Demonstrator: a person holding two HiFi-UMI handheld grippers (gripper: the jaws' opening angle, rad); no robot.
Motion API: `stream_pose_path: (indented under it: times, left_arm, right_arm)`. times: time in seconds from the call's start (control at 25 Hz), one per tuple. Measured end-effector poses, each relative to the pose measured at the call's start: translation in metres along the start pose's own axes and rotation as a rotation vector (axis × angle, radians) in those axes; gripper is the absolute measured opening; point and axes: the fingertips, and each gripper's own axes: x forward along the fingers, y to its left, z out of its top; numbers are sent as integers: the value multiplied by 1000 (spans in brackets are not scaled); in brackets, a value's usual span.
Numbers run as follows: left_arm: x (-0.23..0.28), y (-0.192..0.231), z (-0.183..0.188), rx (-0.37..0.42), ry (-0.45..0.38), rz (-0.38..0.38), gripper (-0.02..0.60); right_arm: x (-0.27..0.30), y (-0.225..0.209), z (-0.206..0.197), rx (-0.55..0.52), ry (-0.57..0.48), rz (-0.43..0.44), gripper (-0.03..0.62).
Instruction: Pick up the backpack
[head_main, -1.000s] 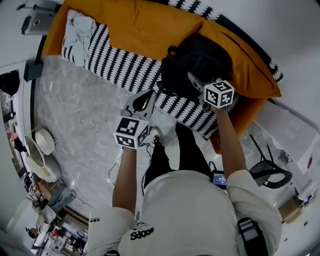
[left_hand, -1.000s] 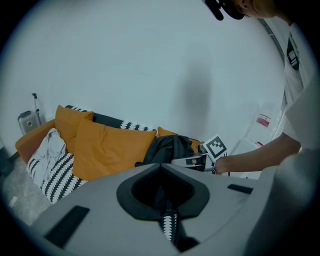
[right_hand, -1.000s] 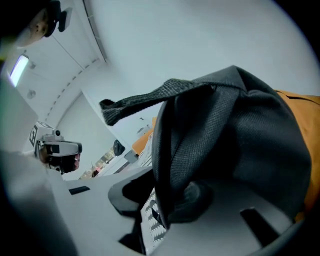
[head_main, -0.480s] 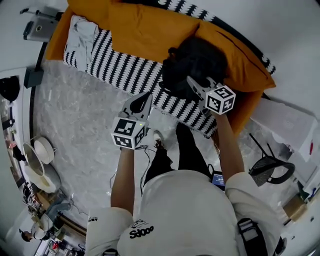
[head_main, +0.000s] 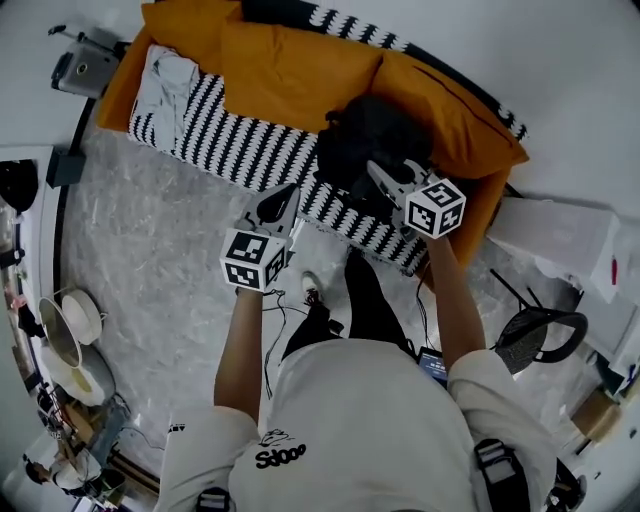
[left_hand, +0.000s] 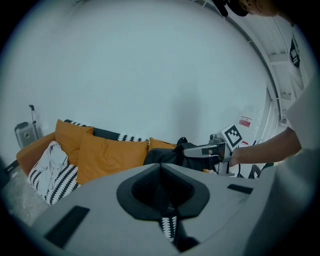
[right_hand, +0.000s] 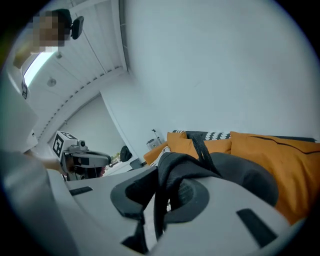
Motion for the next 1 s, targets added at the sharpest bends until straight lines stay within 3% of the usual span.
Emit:
stream_pose_path:
  times: [0.36,0.72,1.0]
  left_arm:
    - [-54,-24,-2,34,-37,-3,21]
    - [-112,-37,13,90,-109,-3,21]
    - [-162,-58,30,184,-185,-4,21]
  right_arm:
    - [-46,53,19,-10,-74,-20,71]
    - [-99,136,64,-158,-154,-51,71]
    - [-146,200,77,-237,-211,-120,71]
